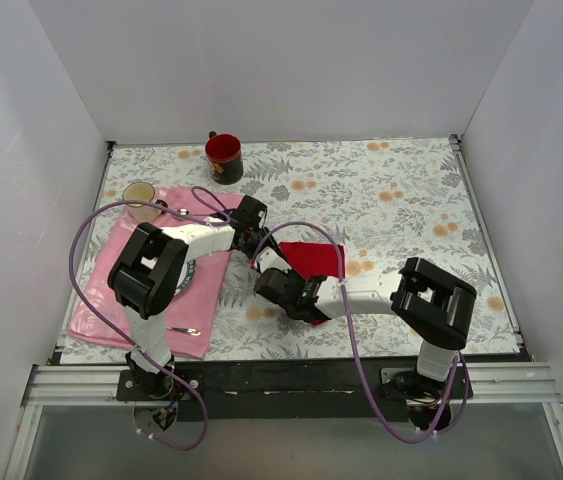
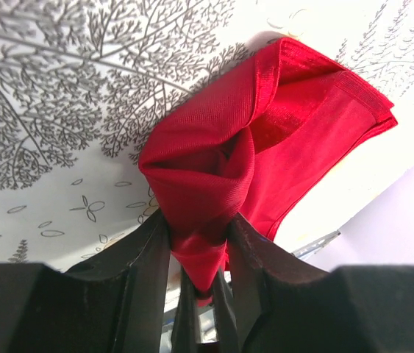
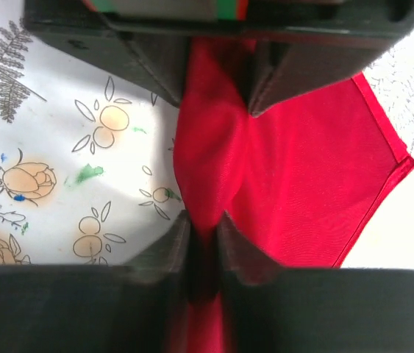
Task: Fold the napkin, place the utensils inside, and roll it up
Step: Roll the napkin with the utensil
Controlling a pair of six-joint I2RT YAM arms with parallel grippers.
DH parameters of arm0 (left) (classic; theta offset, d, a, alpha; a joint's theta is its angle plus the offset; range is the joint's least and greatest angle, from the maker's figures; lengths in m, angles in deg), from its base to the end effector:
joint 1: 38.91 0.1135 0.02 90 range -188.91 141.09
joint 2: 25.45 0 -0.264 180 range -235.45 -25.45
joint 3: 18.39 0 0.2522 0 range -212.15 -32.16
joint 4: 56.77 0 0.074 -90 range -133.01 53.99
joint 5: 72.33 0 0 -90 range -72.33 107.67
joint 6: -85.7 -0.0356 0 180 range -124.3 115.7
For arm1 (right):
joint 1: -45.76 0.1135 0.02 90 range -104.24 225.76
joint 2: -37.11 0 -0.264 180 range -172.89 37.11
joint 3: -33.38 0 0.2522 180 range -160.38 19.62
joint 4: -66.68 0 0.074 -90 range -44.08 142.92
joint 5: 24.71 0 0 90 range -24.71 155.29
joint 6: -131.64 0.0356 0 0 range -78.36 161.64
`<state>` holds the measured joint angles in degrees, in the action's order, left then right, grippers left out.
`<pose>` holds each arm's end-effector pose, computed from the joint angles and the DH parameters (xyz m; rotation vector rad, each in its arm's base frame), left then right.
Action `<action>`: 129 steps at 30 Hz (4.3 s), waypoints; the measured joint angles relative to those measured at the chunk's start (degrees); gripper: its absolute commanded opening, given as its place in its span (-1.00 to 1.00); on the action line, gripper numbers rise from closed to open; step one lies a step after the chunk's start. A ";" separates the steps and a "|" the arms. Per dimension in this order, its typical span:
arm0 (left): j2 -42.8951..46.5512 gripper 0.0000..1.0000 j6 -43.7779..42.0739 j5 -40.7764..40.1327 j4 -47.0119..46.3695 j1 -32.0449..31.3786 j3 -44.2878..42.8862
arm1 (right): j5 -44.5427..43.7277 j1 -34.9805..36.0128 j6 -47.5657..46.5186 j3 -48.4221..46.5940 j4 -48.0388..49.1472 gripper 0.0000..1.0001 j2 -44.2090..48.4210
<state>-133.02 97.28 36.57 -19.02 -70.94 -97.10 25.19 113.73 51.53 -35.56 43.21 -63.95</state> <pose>0.3019 -0.2025 0.1446 1.5763 -2.4459 0.7440 0.1493 0.3079 0.1550 -0.8688 2.0880 -0.2008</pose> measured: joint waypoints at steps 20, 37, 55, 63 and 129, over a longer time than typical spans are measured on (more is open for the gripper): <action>9.57 0.66 -15.41 -5.44 -0.85 4.20 0.52 | 35.89 -20.50 8.13 2.67 4.94 -0.97 5.46; 5.22 0.42 -15.30 -0.15 -1.20 0.61 -1.90 | 88.32 -41.13 35.65 17.14 48.72 -0.97 -9.14; 9.60 0.11 -11.15 4.13 -16.31 0.02 5.16 | 94.16 -43.15 34.03 15.54 49.03 -0.97 -12.55; 5.73 0.10 -12.41 2.67 -19.32 0.66 6.54 | 92.00 -43.12 30.49 15.17 42.99 -0.66 -9.81; 12.26 0.61 -18.53 -0.81 -0.61 4.11 0.39 | 76.74 -35.04 15.54 12.20 27.19 -0.81 -1.18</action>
<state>-120.76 78.75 35.76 -19.63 -66.83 -96.71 101.93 78.69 67.07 -23.37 70.40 -65.13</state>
